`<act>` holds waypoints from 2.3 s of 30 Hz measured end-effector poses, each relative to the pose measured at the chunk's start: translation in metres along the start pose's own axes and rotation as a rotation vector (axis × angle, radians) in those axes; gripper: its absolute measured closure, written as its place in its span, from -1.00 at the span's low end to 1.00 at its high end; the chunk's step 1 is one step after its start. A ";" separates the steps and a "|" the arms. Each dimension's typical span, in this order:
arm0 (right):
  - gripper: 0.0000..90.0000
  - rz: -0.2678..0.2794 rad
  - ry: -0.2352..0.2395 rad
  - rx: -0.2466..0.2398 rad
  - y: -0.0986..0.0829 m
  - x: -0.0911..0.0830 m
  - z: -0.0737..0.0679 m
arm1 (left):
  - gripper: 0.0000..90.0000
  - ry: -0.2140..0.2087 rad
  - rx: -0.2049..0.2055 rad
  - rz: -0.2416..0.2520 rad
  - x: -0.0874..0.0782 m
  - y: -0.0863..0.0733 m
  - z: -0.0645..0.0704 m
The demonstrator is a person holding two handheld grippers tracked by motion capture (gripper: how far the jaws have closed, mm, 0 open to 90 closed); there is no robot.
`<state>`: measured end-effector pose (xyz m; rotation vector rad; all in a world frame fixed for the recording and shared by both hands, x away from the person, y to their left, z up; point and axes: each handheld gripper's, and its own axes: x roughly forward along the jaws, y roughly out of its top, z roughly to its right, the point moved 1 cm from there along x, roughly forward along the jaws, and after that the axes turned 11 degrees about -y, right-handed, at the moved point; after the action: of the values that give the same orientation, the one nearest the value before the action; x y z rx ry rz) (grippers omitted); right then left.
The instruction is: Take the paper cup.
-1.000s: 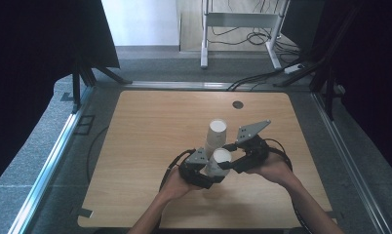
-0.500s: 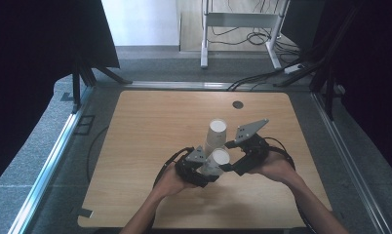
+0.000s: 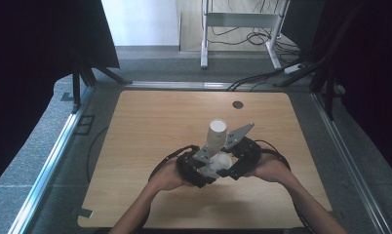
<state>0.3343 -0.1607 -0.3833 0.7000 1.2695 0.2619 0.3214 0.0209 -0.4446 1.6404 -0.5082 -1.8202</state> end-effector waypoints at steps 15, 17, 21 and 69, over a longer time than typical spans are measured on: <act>-0.23 -0.062 0.019 -0.022 -0.001 0.011 -0.004 | -0.26 -0.001 0.009 -0.071 0.008 0.007 0.000; -0.20 -0.062 0.026 -0.020 -0.001 0.011 -0.004 | -0.27 -0.008 0.004 -0.067 0.009 0.006 0.000; -0.19 -0.051 0.033 -0.007 -0.002 0.009 -0.004 | -0.40 -0.019 -0.020 -0.025 0.008 0.004 -0.002; -0.19 0.308 0.158 0.129 -0.041 -0.017 0.003 | -0.35 -0.149 0.048 0.398 -0.013 -0.014 0.006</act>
<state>0.3241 -0.2024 -0.3946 1.0033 1.3350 0.4978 0.3127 0.0391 -0.4437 1.3236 -0.8815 -1.6442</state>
